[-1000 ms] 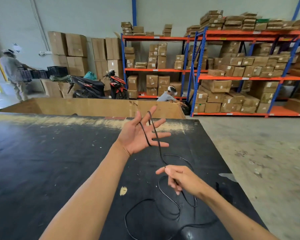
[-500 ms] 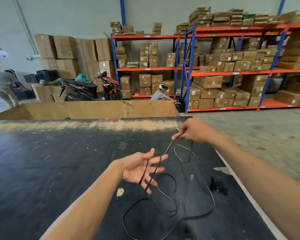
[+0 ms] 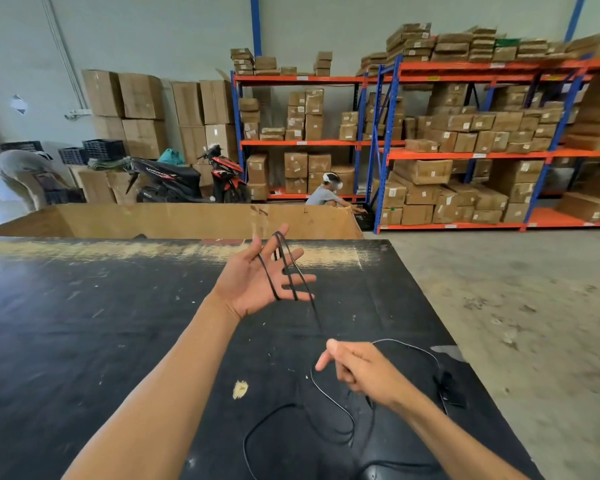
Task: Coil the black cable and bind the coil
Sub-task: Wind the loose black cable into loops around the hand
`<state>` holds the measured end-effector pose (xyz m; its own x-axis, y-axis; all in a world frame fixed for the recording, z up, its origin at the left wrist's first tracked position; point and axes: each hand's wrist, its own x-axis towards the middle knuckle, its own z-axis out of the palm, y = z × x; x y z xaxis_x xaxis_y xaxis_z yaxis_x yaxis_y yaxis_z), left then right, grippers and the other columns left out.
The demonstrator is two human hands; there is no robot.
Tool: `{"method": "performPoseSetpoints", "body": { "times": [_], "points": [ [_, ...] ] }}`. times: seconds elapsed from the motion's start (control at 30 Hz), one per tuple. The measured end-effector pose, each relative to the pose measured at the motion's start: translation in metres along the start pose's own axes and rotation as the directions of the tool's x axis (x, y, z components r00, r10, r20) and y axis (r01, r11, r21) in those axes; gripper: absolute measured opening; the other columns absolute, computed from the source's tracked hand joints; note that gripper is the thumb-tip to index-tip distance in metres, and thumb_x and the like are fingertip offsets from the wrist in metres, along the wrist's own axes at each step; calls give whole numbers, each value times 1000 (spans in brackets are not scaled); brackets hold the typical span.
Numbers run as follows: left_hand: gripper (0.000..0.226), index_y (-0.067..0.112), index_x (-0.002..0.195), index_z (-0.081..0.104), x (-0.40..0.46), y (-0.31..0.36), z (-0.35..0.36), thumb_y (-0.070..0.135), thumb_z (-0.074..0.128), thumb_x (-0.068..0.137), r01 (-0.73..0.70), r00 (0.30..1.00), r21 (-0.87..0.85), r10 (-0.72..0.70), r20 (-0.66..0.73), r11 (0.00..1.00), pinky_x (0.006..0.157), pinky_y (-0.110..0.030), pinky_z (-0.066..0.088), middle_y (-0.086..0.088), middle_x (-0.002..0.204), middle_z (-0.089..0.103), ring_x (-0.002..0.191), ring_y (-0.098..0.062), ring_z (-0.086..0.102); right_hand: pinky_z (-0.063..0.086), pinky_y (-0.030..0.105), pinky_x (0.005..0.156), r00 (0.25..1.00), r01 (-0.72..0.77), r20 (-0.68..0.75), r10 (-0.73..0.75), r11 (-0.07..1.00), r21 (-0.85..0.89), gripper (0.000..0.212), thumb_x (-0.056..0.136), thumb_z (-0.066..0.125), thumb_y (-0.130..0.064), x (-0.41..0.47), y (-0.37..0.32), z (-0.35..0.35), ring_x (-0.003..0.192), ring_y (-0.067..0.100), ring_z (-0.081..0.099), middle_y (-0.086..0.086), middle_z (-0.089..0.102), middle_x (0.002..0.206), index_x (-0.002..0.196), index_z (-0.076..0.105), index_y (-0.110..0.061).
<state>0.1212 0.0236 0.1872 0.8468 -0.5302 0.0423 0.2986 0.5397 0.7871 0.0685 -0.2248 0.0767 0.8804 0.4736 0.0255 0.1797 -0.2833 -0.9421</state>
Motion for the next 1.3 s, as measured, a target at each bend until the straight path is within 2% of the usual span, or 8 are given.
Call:
{"method": "performPoseSetpoints", "body": {
  "times": [0.27, 0.57, 0.7, 0.8, 0.9, 1.0, 1.1, 1.3],
  "points": [
    [54, 46, 150, 28, -4, -8, 25, 62, 27, 99, 90, 946, 17, -91, 312, 996, 108, -78, 4, -7, 162, 22, 141, -60, 14, 30, 15, 47, 989, -129, 34, 141, 962, -241, 64, 79, 56, -84, 23, 9, -14, 44, 3, 35, -13, 37, 50, 84, 81, -24],
    [54, 44, 150, 31, -4, -9, 27, 60, 27, 99, 74, 950, 8, -73, 305, 997, 112, -74, 1, -6, 164, 20, 143, -56, 18, 38, 24, 56, 906, -227, 249, 343, 888, -400, 63, 67, 62, -90, 32, 4, -26, 49, 9, 39, -14, 43, 51, 76, 80, -30],
    [55, 45, 152, 26, -8, -18, 27, 62, 22, 99, 140, 917, 46, -147, 370, 989, 110, -75, -4, -4, 166, 10, 144, -57, 9, 42, 26, 60, 940, -232, 79, 331, 794, -562, 75, 63, 50, -98, 39, 3, -29, 44, 1, 49, -12, 51, 43, 64, 76, -28],
    [59, 43, 153, 22, -10, -35, 27, 63, 20, 98, 305, 850, 163, -345, 398, 938, 110, -75, -4, -2, 166, 8, 144, -57, 3, 49, 29, 64, 969, -247, -151, 198, 678, -693, 71, 64, 53, -91, 53, -15, -45, 65, 11, 66, -9, 67, 58, 62, 72, -23],
    [61, 44, 152, 26, -13, -57, 22, 67, 23, 95, 472, 772, 328, -563, 295, 818, 111, -73, 3, 4, 165, 12, 143, -56, 9, 47, 31, 68, 981, -192, -159, 109, 624, -757, 45, 68, 69, -72, 68, -50, -72, 81, 18, 66, -10, 71, 73, 71, 76, -28],
    [59, 46, 147, 37, -14, -74, 11, 69, 30, 93, 565, 758, 397, -645, 96, 723, 114, -70, 12, 5, 161, 22, 136, -50, 32, 41, 27, 57, 995, -82, -22, 96, 677, -731, 44, 69, 76, -71, 71, -92, -92, 60, 7, 58, -16, 60, 50, 61, 73, -28],
    [58, 43, 142, 47, -11, -78, -1, 69, 34, 92, 543, 828, 318, -559, -46, 777, 104, -64, 28, 4, 140, 33, 111, -40, 51, 34, 27, 51, 1000, 4, 23, 17, 699, -715, 44, 86, 68, -59, 68, -120, -89, 44, 8, 40, -11, 45, 38, 55, 72, -28],
    [57, 38, 140, 52, -4, -50, -18, 66, 33, 93, 238, 962, 116, -217, -167, 964, 95, -62, 37, -2, 130, 43, 99, -41, 55, 43, 27, 59, 999, 31, 52, -3, 840, -541, 31, 95, 55, -50, 29, -103, -55, 52, 6, 49, -8, 58, 59, 86, 80, -34]
  ]
}}
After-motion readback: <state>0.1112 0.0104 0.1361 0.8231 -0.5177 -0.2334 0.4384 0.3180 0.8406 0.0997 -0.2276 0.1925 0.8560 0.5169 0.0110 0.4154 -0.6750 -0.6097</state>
